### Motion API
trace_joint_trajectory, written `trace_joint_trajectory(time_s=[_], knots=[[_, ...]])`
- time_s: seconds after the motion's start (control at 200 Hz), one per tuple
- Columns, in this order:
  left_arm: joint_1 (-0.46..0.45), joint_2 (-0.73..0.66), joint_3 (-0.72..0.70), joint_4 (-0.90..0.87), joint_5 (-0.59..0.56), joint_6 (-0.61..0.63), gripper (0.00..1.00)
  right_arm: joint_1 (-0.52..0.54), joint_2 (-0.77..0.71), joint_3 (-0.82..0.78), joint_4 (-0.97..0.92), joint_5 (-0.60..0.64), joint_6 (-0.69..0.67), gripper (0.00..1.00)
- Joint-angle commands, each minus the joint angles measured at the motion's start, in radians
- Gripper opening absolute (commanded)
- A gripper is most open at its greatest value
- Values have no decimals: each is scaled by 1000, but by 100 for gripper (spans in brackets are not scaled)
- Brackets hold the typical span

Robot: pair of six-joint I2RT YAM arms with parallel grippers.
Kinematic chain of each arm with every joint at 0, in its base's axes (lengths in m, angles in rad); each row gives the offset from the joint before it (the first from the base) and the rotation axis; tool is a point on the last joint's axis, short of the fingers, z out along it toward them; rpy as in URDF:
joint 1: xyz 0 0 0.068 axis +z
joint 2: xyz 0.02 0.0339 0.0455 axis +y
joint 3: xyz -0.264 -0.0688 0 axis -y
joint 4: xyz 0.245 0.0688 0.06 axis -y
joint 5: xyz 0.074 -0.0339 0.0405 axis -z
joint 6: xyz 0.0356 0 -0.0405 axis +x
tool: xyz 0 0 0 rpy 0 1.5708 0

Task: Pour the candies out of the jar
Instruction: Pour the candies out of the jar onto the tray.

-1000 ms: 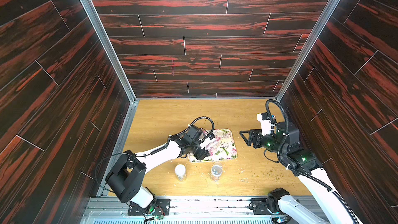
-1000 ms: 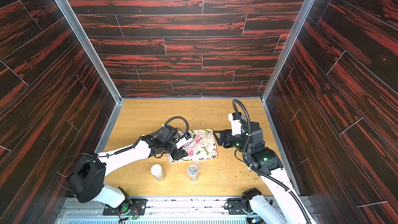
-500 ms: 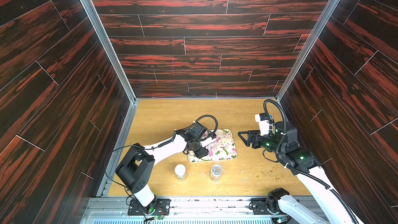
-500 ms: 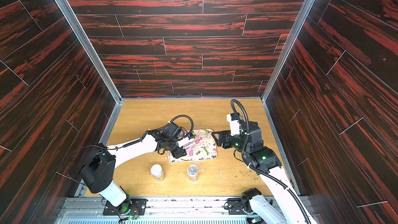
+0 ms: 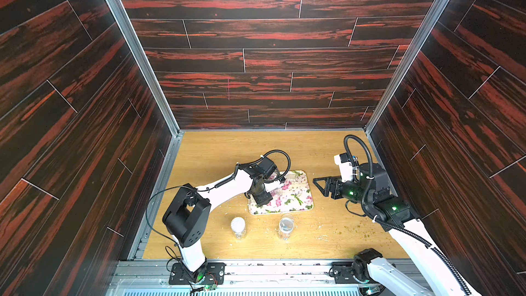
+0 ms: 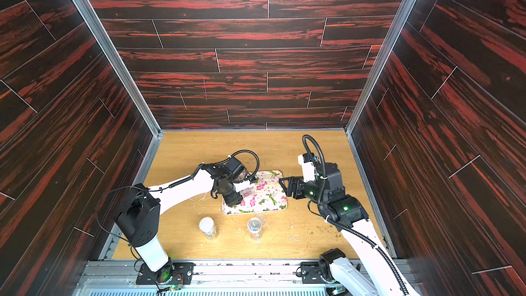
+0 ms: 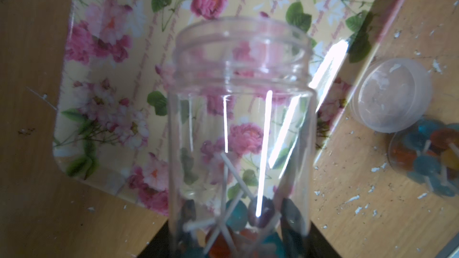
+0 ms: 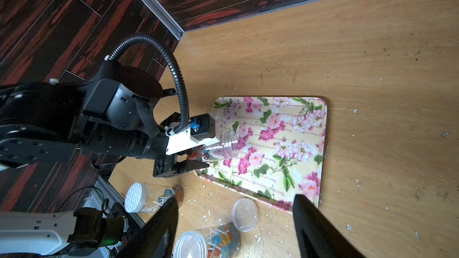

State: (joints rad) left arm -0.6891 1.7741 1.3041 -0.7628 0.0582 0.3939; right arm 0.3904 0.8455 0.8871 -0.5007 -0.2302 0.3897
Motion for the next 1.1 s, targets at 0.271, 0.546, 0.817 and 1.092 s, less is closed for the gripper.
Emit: trace_joint_trajectory(time_s=[0.271, 0.546, 0.817, 1.092], knots=[[4, 29, 125, -198, -113, 60, 44, -4, 0, -36, 38, -23, 32, 75], [-1, 46, 127, -240, -141, 66, 44, -4, -1, -57, 42, -63, 46, 75], [-2, 59, 147, -272, -173, 71, 44, -4, -19, -83, 54, -73, 51, 75], [-3, 70, 155, -297, -193, 82, 44, -4, 5, -66, 31, -93, 20, 75]])
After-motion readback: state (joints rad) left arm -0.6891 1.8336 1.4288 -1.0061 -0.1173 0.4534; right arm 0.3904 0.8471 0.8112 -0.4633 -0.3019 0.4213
